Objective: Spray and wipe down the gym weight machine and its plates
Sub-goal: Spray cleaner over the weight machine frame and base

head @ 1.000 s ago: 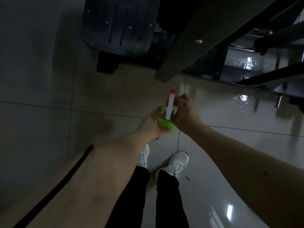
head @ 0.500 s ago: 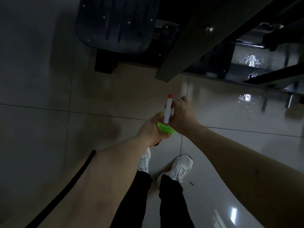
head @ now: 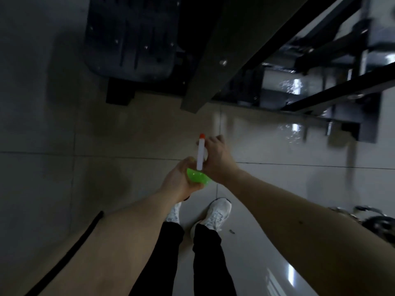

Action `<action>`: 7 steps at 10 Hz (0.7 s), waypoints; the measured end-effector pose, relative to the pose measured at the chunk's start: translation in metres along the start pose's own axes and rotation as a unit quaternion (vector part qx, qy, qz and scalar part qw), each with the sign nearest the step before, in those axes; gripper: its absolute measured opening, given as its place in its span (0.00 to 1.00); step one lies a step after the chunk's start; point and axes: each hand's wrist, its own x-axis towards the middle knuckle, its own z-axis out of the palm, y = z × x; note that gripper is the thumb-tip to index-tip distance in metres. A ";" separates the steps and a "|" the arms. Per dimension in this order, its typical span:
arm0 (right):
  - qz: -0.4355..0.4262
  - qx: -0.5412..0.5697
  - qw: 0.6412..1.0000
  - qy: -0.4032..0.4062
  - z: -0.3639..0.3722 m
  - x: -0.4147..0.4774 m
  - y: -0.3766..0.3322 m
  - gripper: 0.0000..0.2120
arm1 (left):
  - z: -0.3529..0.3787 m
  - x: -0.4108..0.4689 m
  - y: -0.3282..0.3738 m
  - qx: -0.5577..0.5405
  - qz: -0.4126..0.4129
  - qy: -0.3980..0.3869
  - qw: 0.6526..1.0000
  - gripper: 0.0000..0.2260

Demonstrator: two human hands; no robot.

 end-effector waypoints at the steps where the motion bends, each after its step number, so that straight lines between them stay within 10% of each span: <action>1: 0.011 0.007 1.000 -0.002 -0.051 -0.031 -0.030 0.30 | -0.015 -0.044 0.042 -0.045 -0.008 0.002 0.999 0.22; 3: 0.023 0.020 0.999 0.017 -0.148 -0.085 -0.070 0.28 | -0.029 -0.106 0.127 -0.004 0.018 -0.004 1.000 0.39; 6: 0.043 0.080 0.992 0.084 -0.248 -0.137 -0.023 0.23 | 0.006 -0.162 0.282 -0.057 0.071 -0.038 0.995 0.23; 7: 0.019 0.084 0.994 0.069 -0.282 -0.137 0.021 0.23 | 0.061 -0.133 0.309 -0.021 0.053 -0.035 0.998 0.34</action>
